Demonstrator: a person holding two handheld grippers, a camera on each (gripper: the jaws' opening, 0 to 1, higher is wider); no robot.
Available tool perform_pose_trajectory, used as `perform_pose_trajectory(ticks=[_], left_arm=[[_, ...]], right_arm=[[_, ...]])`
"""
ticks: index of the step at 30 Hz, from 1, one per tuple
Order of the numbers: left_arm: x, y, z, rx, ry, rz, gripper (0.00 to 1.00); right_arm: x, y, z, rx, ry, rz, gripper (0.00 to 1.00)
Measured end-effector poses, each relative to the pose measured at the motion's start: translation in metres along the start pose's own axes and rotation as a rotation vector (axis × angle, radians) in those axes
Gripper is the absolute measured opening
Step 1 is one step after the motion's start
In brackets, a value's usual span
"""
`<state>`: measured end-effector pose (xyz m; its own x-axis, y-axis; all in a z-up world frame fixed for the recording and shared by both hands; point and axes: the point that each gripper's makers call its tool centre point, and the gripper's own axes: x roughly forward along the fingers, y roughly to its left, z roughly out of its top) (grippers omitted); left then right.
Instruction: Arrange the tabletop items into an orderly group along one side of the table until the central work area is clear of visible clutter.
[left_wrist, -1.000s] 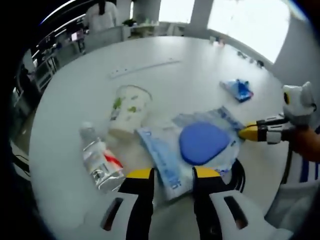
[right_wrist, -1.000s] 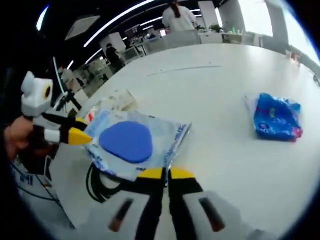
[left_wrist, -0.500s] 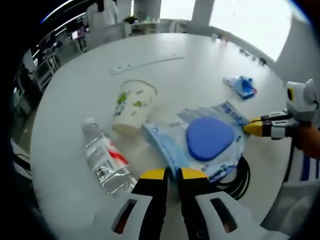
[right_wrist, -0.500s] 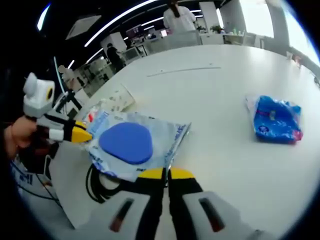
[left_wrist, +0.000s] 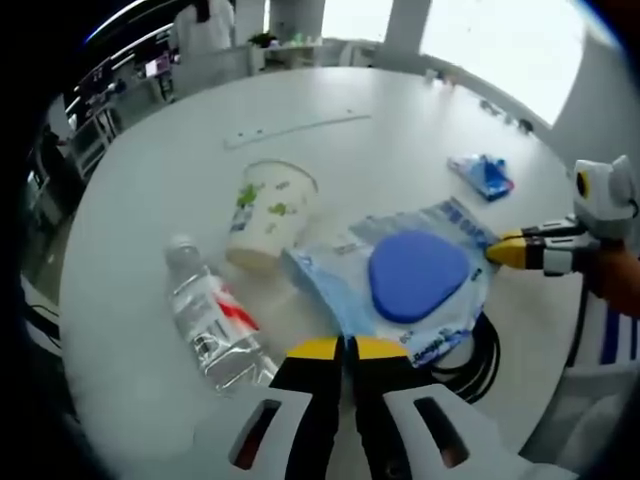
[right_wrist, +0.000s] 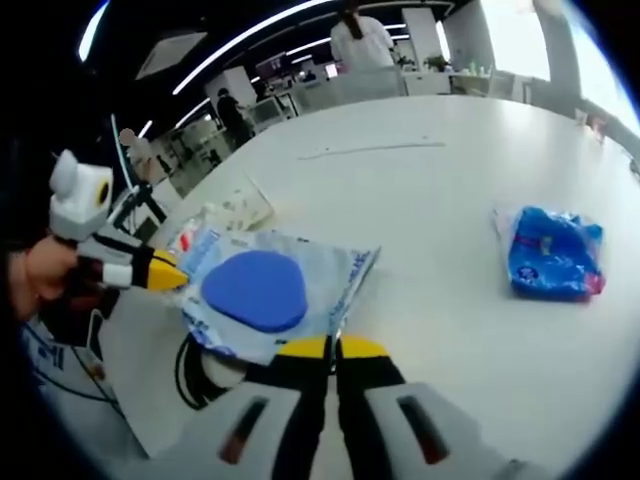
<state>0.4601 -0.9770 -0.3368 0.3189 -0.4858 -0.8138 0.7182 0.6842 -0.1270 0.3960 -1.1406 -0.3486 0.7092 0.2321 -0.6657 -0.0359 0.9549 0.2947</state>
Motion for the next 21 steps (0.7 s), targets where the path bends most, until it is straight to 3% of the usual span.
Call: perform_pose_trajectory(ticks=[13,21], left_arm=[[0.0,0.012,0.013,-0.04,-0.035,0.018,0.0],[-0.007,0.016,0.033,-0.054,-0.094,0.025,0.0]], right_arm=[[0.002,0.003,0.027,-0.022,-0.054,0.008,0.0],[-0.006,0.006,0.06,-0.055,-0.126,0.007,0.0]])
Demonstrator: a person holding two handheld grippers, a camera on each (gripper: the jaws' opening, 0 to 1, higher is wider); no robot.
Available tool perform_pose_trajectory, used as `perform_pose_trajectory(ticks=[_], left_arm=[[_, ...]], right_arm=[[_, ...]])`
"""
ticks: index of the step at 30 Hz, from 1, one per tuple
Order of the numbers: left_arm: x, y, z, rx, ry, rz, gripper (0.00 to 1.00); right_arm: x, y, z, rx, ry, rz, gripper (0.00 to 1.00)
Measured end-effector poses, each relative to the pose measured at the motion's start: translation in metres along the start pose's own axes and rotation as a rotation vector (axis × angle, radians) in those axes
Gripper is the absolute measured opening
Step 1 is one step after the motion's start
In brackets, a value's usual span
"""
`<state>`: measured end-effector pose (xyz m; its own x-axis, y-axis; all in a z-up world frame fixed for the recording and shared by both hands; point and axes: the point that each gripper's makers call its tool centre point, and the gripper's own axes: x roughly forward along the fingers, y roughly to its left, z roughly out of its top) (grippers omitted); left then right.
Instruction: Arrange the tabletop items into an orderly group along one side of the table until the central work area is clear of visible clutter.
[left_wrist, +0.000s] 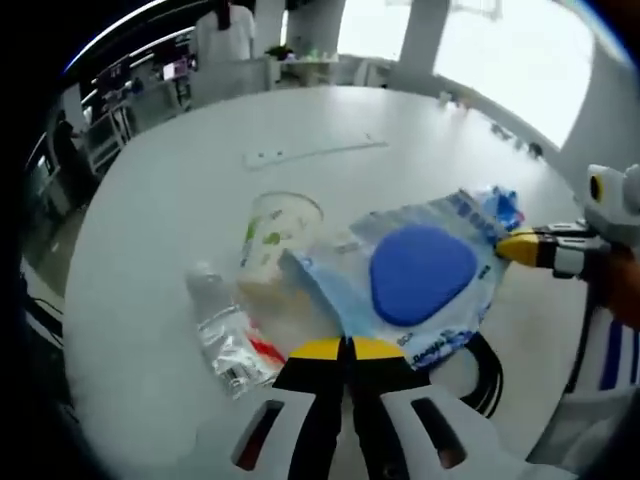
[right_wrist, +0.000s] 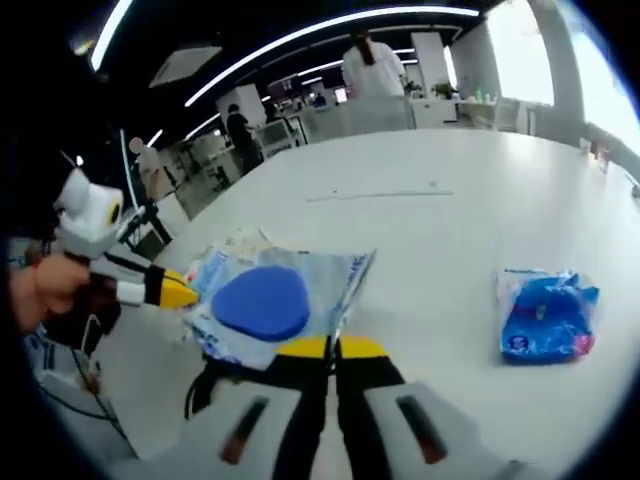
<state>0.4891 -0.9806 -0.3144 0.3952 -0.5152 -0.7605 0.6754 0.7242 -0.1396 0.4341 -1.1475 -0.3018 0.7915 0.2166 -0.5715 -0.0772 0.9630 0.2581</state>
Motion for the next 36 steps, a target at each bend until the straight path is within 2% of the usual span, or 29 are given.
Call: perform_pose_trajectory(ticks=[7,23,36], left_arm=[[-0.004,-0.006,0.016,-0.001,-0.045,-0.008,0.0],[-0.011,-0.04,0.047,0.05,-0.119,-0.058,0.0],[-0.011,-0.063,0.069,0.098,-0.184,-0.073,0.0]], right_arm=[[-0.008,-0.006,0.018,-0.01,-0.04,-0.014,0.0],[-0.04,-0.029,0.037,-0.015,-0.093,-0.068,0.0],[-0.054,-0.051,0.045,-0.03,-0.11,-0.106,0.0]])
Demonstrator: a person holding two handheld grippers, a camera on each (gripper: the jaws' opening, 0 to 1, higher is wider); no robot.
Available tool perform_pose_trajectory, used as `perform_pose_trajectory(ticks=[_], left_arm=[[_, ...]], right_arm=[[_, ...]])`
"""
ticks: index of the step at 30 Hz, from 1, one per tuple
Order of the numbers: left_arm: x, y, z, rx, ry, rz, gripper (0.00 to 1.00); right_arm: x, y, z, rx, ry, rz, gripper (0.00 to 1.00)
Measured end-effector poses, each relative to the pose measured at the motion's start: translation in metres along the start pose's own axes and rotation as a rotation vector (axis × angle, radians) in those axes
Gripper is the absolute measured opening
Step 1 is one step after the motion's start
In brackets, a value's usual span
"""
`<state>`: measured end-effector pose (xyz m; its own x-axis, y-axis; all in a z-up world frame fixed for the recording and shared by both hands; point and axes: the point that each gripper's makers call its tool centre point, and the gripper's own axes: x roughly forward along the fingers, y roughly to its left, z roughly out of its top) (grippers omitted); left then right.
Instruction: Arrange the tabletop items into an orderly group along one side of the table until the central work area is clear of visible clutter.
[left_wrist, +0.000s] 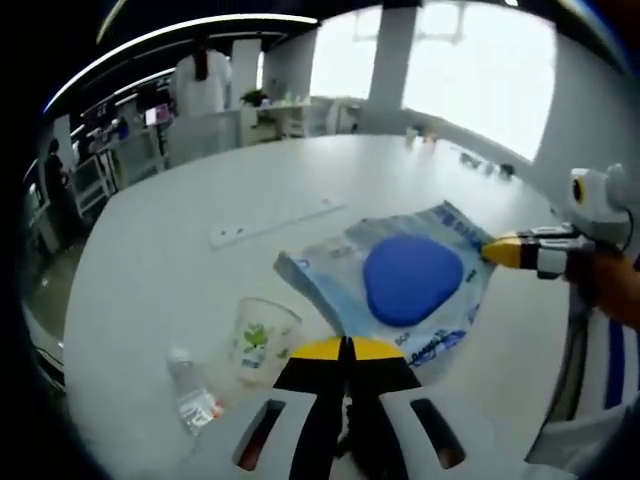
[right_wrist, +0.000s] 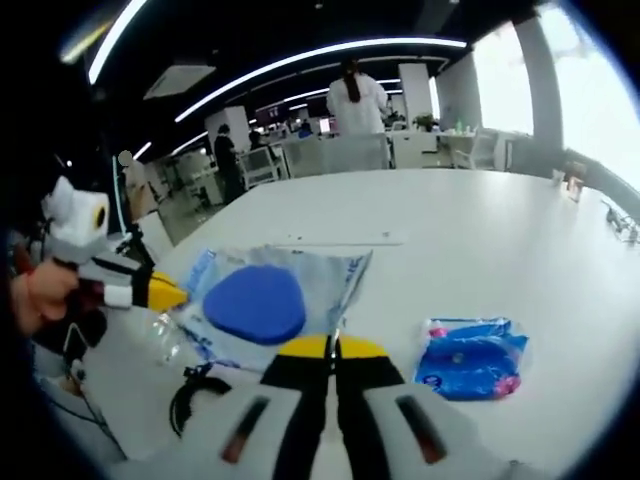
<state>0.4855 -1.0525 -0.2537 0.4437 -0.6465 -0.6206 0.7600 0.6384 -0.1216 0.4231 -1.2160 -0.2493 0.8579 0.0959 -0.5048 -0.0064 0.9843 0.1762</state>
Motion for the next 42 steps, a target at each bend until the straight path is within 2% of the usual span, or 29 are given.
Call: perform_pose_trajectory(ticks=[6,13,20,28,42], left_arm=[[0.004,-0.007,0.011,0.041,-0.046,0.0,0.0],[0.011,-0.01,0.013,0.056,-0.061,0.001,0.0],[0.024,-0.012,0.006,0.056,-0.047,0.0,0.0],[0.038,-0.014,-0.005,0.024,-0.025,-0.01,0.0],[0.062,-0.012,-0.022,0.017,0.019,-0.018,0.0]], right_arm=[[-0.001,-0.01,0.002,-0.01,-0.003,-0.008,0.0],[0.004,-0.017,0.0,-0.043,0.008,-0.018,0.0],[0.013,-0.025,-0.011,-0.071,0.042,-0.039,0.0],[0.023,-0.036,-0.02,-0.16,0.082,-0.06,0.0],[0.037,-0.046,-0.037,-0.217,0.139,-0.075,0.0]])
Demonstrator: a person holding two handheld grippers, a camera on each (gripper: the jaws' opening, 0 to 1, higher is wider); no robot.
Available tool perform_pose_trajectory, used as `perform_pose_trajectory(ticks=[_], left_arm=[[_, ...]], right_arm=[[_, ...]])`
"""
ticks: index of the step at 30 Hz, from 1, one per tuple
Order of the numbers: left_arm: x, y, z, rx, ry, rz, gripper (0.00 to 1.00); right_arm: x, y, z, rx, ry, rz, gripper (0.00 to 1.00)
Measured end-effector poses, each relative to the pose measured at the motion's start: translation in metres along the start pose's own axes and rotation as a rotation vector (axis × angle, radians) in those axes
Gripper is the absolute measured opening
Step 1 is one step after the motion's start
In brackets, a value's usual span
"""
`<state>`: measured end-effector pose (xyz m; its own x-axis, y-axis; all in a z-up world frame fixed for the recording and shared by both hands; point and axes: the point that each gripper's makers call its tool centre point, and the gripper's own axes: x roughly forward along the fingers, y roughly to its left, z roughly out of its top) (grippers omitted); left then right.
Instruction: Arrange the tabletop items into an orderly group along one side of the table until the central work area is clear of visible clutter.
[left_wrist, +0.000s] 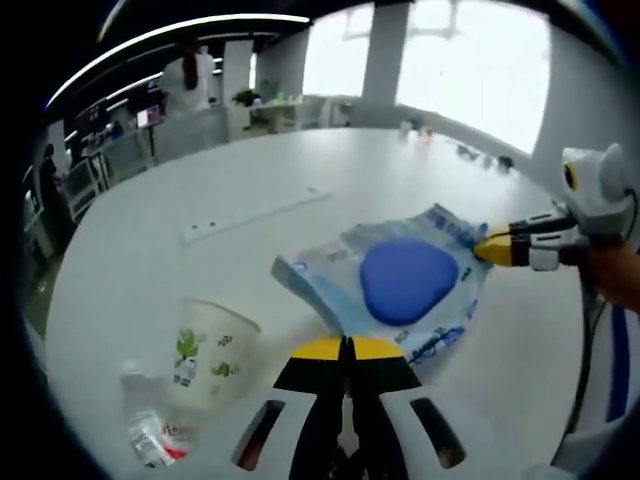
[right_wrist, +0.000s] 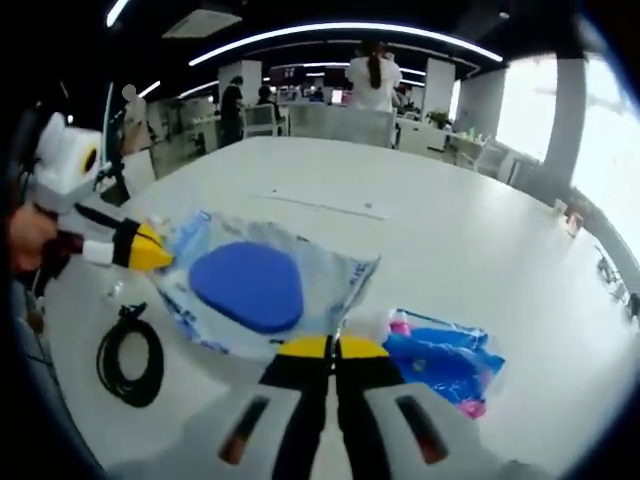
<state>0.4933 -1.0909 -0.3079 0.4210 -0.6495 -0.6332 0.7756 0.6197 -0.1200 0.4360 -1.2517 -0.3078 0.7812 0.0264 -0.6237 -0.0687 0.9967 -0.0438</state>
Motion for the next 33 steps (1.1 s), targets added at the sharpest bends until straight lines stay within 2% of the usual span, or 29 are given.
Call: perform_pose_trajectory(ticks=[9,33], left_arm=[[0.01,0.001,-0.007,-0.005,0.015,-0.006,0.0],[0.025,0.002,-0.019,0.01,0.054,-0.01,0.0]], right_arm=[[0.007,-0.003,-0.005,-0.041,0.018,-0.013,0.0],[0.026,-0.007,-0.021,-0.045,0.07,-0.017,0.0]])
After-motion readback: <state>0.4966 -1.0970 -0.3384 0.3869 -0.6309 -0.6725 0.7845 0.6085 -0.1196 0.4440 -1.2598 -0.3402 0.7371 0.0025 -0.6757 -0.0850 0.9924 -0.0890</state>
